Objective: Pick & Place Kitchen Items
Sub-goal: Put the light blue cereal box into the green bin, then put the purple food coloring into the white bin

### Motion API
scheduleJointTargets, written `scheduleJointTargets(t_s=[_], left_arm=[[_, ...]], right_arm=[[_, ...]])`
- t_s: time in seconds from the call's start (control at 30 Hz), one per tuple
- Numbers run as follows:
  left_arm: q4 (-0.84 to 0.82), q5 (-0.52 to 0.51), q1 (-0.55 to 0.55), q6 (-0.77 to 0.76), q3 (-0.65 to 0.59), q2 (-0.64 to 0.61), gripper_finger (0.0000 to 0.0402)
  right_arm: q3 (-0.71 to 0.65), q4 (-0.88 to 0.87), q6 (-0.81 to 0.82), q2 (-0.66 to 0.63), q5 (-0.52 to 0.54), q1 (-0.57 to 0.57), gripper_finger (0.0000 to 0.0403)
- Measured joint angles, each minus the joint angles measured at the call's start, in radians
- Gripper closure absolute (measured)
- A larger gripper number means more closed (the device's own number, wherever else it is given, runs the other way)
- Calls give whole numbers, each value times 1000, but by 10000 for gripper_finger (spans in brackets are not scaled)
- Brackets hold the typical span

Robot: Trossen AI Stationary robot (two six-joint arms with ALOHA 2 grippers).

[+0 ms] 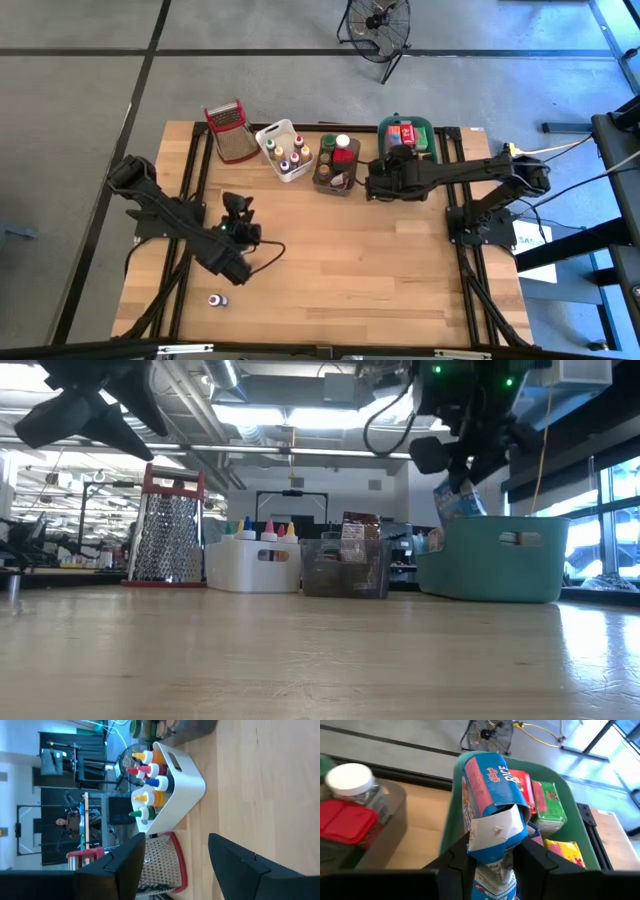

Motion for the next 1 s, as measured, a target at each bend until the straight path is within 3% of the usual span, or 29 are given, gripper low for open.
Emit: scheduleJointTargets(t_s=[0.3, 0.6, 1.0], left_arm=[[0, -14, -35, -39, 0, 0, 190], [1, -14, -51, -55, 0, 0, 190], [6, -9, -51, -55, 0, 0, 190]], right_arm=[[-50, 50, 18, 0, 0, -55, 290], [-83, 157, -97, 0, -52, -104, 286], [-83, 196, -157, 0, -78, -123, 186]])
